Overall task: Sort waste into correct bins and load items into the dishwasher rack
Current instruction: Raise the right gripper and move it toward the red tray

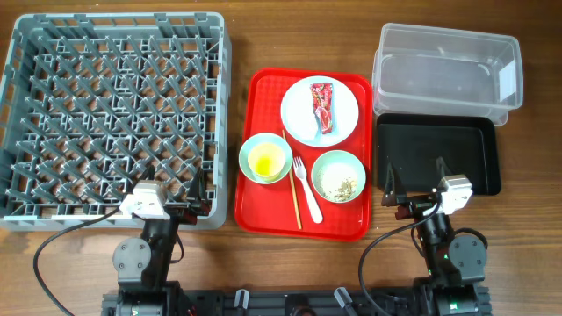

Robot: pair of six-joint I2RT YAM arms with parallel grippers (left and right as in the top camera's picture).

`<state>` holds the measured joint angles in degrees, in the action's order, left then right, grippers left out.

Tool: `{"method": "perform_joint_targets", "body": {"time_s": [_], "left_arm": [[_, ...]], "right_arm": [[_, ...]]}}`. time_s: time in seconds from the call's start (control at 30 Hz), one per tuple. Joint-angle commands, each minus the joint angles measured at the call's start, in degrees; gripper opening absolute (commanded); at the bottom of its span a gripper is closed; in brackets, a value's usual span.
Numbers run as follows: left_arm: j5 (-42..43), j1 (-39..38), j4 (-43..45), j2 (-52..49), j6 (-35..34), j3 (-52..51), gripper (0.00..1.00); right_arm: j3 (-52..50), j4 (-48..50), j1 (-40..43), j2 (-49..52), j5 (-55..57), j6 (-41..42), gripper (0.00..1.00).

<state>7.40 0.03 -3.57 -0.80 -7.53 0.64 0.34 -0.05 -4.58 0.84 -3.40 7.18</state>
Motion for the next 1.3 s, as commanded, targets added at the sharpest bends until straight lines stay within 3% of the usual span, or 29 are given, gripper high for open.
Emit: {"method": "perform_joint_targets", "body": {"time_s": [0.0,0.37,0.5,0.73,0.93,1.17,1.27], "left_arm": [[0.9,0.2,-0.1,0.4,1.1,-0.3,1.00],[0.9,0.2,-0.1,0.1,-0.4,-0.3,1.00],[0.9,0.2,-0.4,-1.2,-0.9,0.1,1.00],[0.9,0.2,-10.1,-10.6,-2.3,11.2,1.00],[0.9,0.2,-20.7,-25.8,-2.3,26.4,1.00],[0.9,0.2,-35.2,-40.9,-2.3,41.7,1.00],[0.9,0.2,-39.7,-45.0,-2.3,45.0,1.00]], "right_arm": [[0.0,0.2,0.0,-0.4,-0.5,-1.0,1.00],[0.0,0.2,0.0,-0.3,-0.5,-0.5,1.00],[0.1,0.0,0.0,-0.3,-0.5,3.7,1.00],[5.2,-2.8,0.0,1.8,-2.2,4.9,1.00],[15.1,-8.4,0.0,11.9,-2.8,4.9,1.00],[33.6,-20.5,0.0,31.8,-7.0,8.6,1.00],[43.8,-26.6,0.0,41.9,-10.6,2.3,1.00]]}}
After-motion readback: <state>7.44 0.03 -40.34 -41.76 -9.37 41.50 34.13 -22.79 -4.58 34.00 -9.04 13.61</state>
